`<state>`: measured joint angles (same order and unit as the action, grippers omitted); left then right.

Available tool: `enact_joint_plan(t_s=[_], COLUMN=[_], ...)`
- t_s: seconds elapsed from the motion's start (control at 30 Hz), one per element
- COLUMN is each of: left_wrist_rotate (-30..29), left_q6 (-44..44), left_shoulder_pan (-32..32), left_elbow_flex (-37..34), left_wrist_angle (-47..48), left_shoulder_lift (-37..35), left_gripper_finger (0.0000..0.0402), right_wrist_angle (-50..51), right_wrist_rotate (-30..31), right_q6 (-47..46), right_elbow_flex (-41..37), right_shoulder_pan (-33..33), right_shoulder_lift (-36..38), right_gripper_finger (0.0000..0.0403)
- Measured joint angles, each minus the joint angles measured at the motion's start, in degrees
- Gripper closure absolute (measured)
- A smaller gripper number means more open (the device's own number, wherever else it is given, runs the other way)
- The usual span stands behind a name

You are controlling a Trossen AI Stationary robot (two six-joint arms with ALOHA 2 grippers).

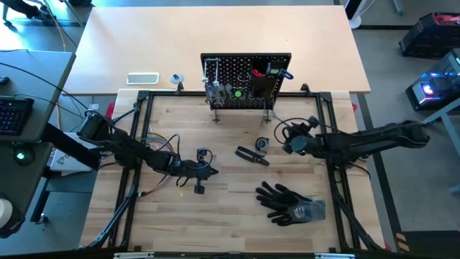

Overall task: Hang tools onto peg board
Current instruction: Hang the wrench on the peg board, then hang the black tube cutters on the peg board

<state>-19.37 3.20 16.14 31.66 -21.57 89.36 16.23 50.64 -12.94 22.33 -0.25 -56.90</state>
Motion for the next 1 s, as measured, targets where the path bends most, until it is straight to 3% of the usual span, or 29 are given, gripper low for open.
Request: enact_joint_plan(t_s=[0.3,0.5,0.6,1.0], left_wrist_rotate=[0.91,1.04,1.03,1.03], left_q6=[-0.09,0.31,0.42,0.09], left_shoulder_pan=[0.00,-0.27,-0.44,-0.44], left_elbow_flex=[0.02,0.02,0.02,0.02], left_wrist_angle=[-0.21,-0.19,-0.17,-0.11], left_shoulder_lift=[0.00,0.00,0.00,0.00], left_gripper_finger=[0.0400,0.0400,0.0400,0.0401], right_wrist_angle=[-6.09,-7.87,-7.89,-7.39], right_wrist_rotate=[3.23,3.99,3.95,1.59], right_q6=[-2.57,-4.50,-5.06,-9.92], right_elbow_flex=[0.00,0.00,0.00,0.00], right_shoulder_pan=[-1.78,-1.75,-1.53,3.40], right_shoulder_lift=[-9.46,-11.76,-11.74,-11.74], right_gripper_finger=[0.0297,0.0207,0.0183,0.0175])
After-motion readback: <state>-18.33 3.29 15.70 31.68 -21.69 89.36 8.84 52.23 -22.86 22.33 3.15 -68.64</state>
